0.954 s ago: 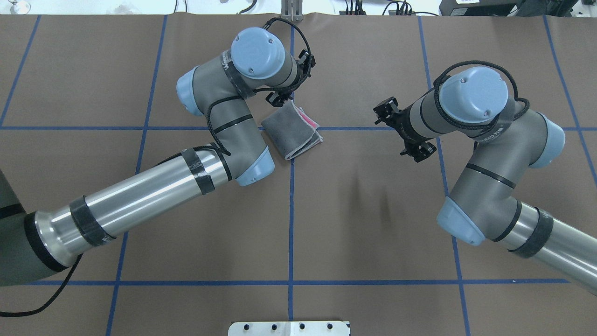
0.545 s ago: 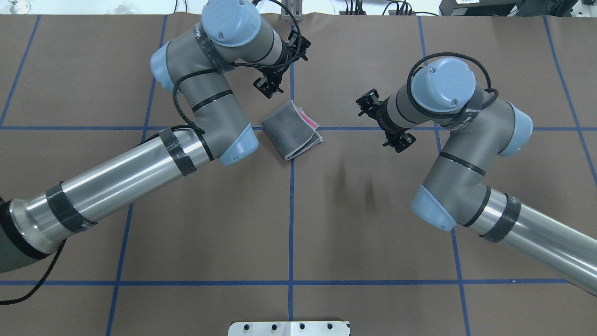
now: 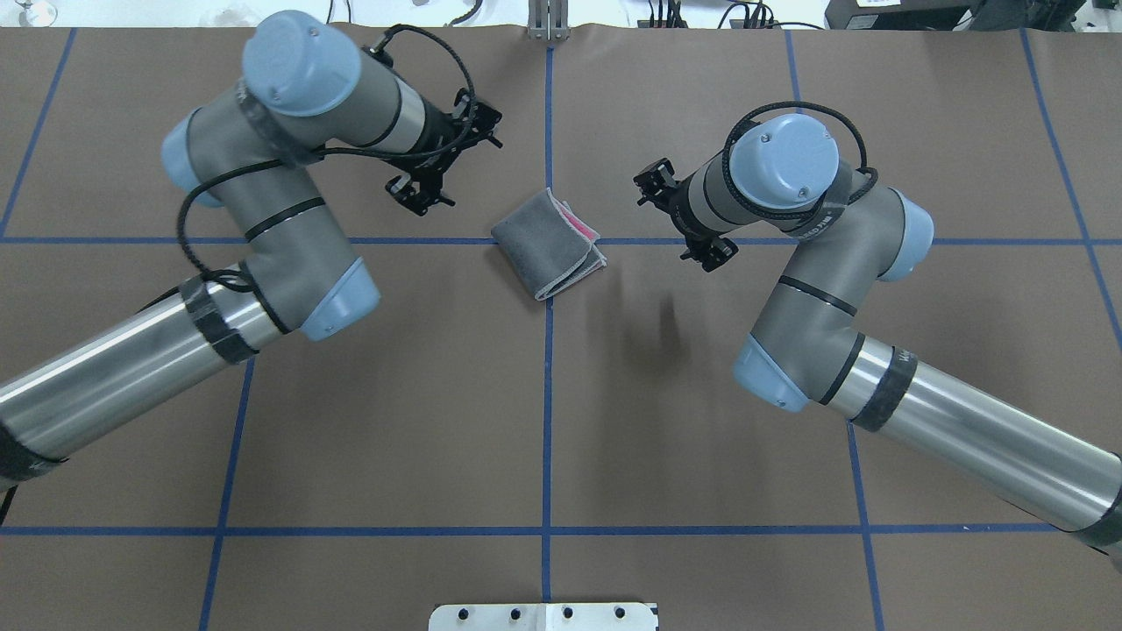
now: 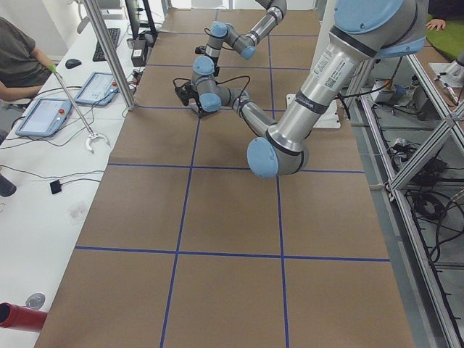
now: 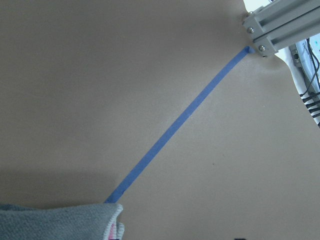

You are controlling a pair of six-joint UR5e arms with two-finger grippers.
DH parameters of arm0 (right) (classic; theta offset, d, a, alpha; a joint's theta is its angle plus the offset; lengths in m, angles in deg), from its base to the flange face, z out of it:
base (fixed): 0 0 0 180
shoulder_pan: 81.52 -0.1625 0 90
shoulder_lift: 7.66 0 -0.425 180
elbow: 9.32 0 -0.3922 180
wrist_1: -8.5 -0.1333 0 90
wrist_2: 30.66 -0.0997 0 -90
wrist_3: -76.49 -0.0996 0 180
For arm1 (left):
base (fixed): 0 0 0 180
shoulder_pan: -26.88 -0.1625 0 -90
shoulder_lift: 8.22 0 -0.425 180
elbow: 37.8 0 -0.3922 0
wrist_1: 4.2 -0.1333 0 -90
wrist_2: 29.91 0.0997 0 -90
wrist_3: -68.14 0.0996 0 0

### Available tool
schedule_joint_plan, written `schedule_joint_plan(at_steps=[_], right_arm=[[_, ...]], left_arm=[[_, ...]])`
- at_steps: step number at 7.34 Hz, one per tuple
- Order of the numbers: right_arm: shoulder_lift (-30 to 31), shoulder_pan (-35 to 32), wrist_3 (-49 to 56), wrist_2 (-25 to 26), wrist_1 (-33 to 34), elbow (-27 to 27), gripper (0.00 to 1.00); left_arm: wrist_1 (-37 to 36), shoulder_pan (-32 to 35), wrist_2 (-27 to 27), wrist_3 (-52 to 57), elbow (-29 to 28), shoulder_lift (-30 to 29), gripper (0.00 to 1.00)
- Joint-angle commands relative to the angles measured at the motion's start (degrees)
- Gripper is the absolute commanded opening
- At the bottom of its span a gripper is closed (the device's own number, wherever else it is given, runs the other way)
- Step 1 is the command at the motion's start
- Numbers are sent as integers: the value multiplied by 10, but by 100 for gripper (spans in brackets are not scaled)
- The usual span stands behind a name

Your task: Fold towel twice with both arms

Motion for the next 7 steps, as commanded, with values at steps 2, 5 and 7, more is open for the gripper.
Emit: schedule_joint_plan(at_steps=[2,5,7], right_arm=[[-53,8,79,3,-39,-64,85],[-56,20,85,11,-58,-80,81],[-56,23,83,27,-103,-105,77]], left_arm=[[-1,35,-36,29,30,41,100],[-1,35,-36,28,29,41,100],[-1,34,-36,28,29,41,100]])
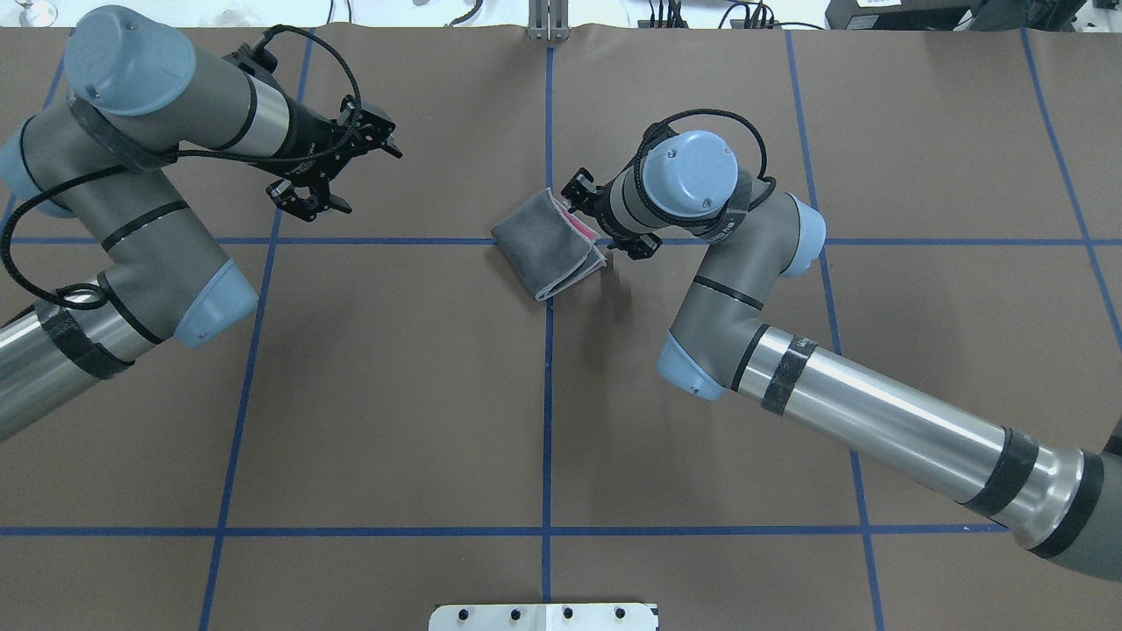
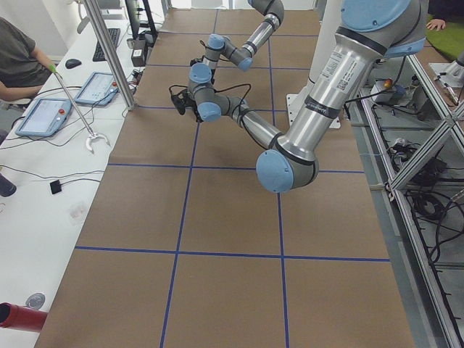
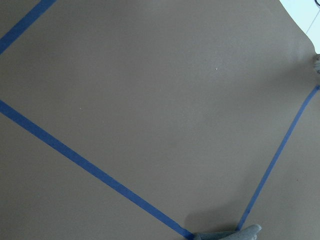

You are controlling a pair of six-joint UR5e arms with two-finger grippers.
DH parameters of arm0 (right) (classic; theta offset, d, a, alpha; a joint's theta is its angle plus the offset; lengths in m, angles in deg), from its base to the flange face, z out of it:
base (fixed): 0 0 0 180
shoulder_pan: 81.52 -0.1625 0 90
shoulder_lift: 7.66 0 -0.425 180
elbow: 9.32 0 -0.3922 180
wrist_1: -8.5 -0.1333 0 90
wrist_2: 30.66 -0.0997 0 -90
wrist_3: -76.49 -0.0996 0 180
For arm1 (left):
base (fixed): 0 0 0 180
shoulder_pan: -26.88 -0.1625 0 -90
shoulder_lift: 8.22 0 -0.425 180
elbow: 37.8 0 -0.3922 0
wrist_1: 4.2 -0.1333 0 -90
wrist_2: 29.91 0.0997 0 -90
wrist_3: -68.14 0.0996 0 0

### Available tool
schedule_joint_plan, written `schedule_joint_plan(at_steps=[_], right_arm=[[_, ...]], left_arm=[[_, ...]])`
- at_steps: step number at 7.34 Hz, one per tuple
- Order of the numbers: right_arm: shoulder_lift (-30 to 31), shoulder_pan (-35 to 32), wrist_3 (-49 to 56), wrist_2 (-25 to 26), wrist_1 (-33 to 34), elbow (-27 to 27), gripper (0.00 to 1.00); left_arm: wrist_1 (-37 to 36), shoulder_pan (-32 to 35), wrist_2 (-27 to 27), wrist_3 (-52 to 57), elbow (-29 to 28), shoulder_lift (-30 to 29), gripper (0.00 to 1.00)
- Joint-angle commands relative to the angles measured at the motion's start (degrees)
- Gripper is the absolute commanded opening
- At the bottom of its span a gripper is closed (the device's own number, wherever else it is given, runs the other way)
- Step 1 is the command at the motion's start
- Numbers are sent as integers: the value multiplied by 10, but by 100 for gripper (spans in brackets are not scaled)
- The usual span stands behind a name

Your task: Fold towel twice with both arms

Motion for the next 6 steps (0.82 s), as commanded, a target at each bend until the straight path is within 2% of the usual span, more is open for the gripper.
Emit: schedule_joint_plan(at_steps=[1,2,3,4,5,6], right_arm=[[0,2,-1,7,-17,-9,75],[0,2,-1,7,-17,-9,69],[2,2,0,7,-17,-11,68],[-3,4,0,9,-17,-15,57],[-4,5,0,11,-17,-18,52],[-4,7,1,12,-17,-20,51]], left_arm=[[0,-1,1,0,0,0,100],[0,-1,1,0,-1,1,100],[0,-2,2,0,-1,1,100],[0,-3,2,0,-2,0,100],[0,-3,2,0,-2,0,100],[0,-3,2,0,-2,0,100]])
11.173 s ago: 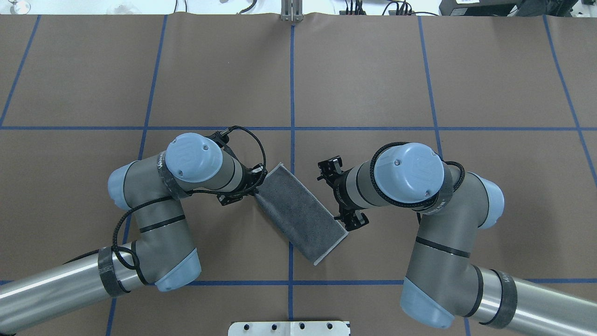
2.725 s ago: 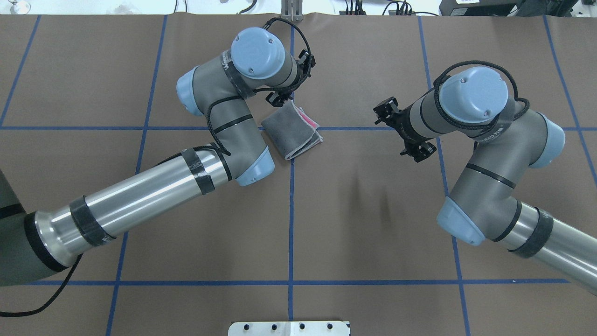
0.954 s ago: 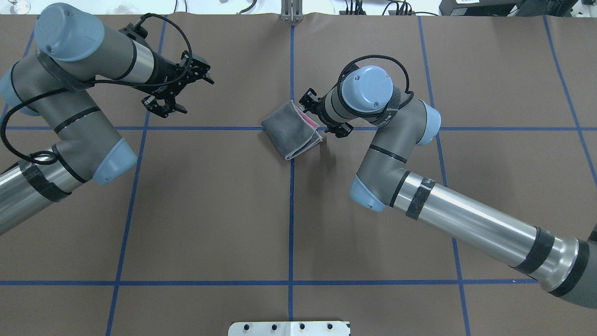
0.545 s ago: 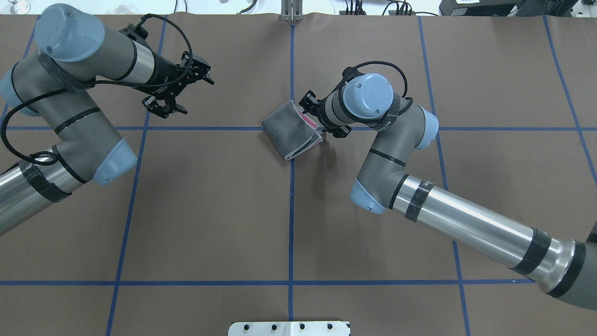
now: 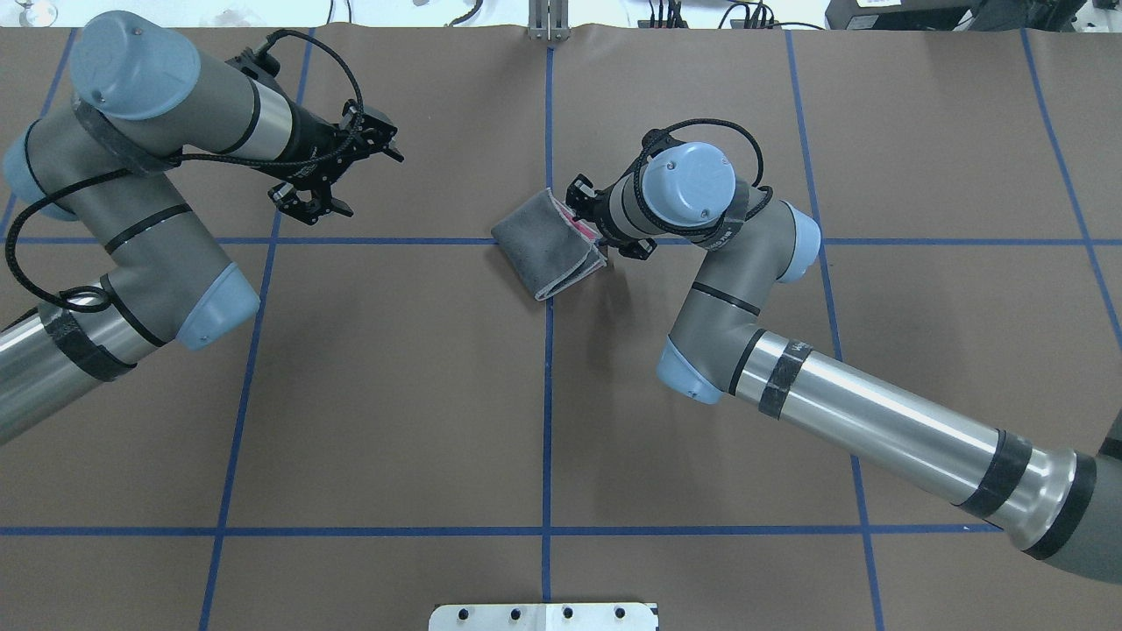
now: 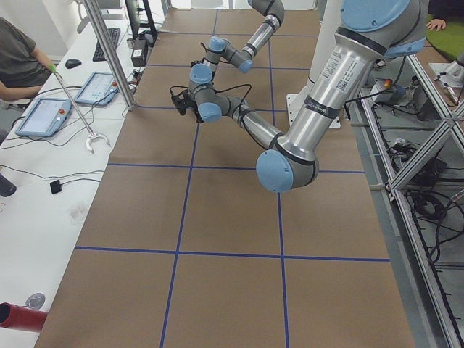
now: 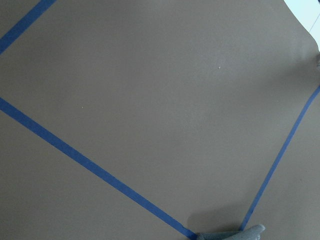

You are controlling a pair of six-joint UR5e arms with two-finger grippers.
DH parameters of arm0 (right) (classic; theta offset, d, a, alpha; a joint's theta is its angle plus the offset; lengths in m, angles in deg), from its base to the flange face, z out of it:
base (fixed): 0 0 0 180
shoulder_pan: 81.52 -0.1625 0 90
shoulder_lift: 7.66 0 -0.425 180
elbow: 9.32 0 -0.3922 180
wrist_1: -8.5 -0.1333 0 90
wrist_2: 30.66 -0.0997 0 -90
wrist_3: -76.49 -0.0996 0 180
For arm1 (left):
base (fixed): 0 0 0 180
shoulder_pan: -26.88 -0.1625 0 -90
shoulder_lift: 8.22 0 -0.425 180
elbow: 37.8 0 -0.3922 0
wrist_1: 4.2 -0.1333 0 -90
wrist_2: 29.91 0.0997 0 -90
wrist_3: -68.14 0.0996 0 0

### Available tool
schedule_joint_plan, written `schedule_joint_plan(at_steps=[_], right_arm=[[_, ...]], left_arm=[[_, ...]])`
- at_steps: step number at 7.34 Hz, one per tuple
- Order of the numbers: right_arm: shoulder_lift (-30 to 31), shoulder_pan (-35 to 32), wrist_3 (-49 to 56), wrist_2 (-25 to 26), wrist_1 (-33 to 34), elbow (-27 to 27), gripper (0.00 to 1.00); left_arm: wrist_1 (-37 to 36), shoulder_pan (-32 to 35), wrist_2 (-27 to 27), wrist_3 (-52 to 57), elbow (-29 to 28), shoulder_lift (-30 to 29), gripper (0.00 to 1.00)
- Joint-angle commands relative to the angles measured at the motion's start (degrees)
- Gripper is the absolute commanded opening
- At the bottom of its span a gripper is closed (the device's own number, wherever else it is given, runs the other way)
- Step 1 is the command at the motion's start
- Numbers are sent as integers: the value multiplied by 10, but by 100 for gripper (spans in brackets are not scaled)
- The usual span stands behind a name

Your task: Fold towel twice with both arms

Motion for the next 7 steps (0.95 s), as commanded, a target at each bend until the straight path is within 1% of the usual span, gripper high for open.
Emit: schedule_joint_plan(at_steps=[1,2,3,4,5,7], right_arm=[[-1,2,2,2,0,-4,49],[-1,2,2,2,0,-4,44],[0,2,2,2,0,-4,32],[0,2,2,2,0,-3,24],[2,1,1,2,-1,-3,0],[3,1,0,2,0,2,0]], left_arm=[[0,0,0,0,0,0,100],[0,0,0,0,0,0,100],[0,0,0,0,0,-1,100],[0,0,0,0,-1,-1,100],[0,-1,0,0,-1,-3,100],[-1,-1,1,-1,-1,-6,100]])
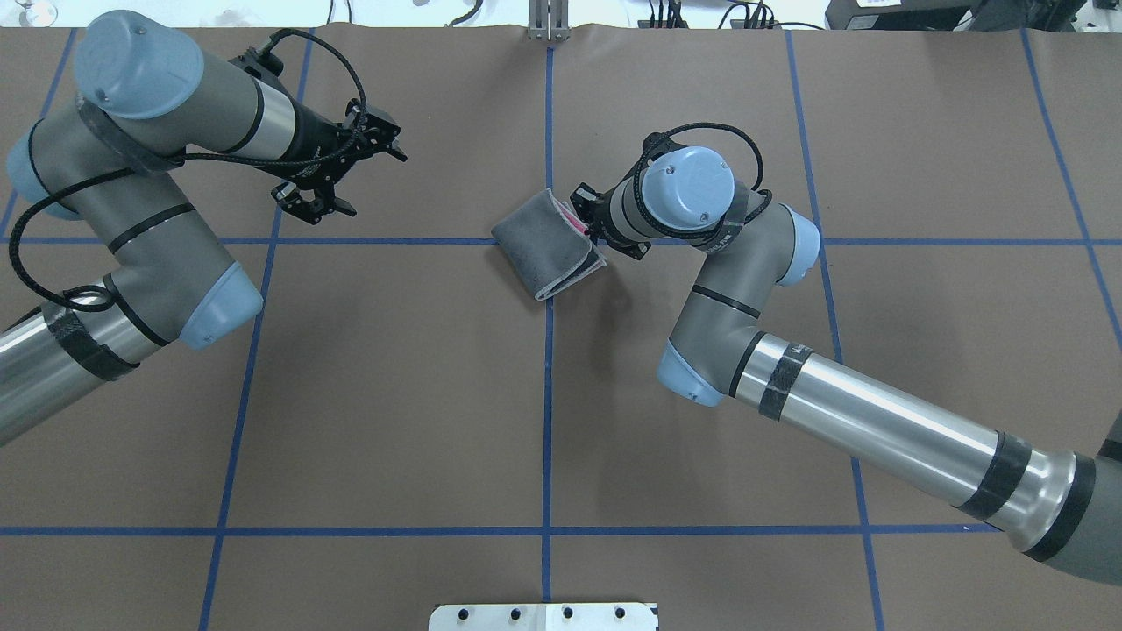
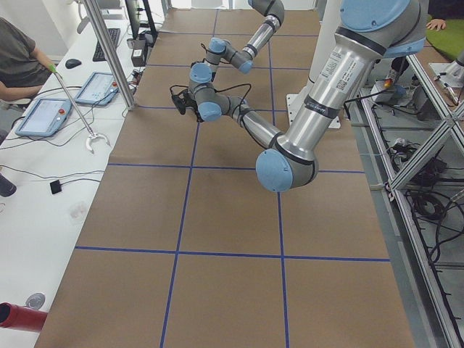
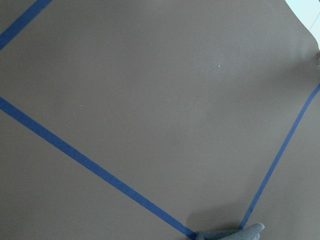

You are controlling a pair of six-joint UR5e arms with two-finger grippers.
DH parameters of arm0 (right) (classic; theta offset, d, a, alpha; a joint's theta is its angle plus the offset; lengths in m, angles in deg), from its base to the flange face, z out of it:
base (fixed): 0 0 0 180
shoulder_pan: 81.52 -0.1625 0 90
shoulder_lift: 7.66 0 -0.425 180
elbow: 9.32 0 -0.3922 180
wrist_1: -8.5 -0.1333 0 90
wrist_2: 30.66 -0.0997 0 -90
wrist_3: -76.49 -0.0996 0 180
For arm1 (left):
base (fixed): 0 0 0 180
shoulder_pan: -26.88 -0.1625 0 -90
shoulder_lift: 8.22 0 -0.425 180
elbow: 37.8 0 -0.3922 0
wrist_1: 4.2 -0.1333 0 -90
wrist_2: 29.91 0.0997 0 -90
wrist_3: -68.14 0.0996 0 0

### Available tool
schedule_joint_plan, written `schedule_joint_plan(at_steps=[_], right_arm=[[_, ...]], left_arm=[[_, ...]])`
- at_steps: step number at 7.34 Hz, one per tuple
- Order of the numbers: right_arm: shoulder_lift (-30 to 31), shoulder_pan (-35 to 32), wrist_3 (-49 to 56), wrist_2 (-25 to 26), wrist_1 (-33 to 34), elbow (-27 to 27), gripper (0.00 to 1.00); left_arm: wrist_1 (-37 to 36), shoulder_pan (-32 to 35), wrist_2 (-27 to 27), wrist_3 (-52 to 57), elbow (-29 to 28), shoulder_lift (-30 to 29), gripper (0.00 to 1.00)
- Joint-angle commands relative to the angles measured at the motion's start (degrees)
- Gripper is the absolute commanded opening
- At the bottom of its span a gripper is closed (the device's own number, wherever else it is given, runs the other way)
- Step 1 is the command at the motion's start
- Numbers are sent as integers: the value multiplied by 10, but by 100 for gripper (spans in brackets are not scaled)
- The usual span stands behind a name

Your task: Fold towel twice with both arms

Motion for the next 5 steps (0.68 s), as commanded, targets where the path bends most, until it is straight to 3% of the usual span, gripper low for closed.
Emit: schedule_joint_plan(at_steps=[1,5], right_arm=[[1,0,-3,0,3,15,0],[10,-1,-3,0,6,37,0]], left_arm=[[0,0,0,0,0,-2,100],[0,-1,0,-5,1,-3,100]])
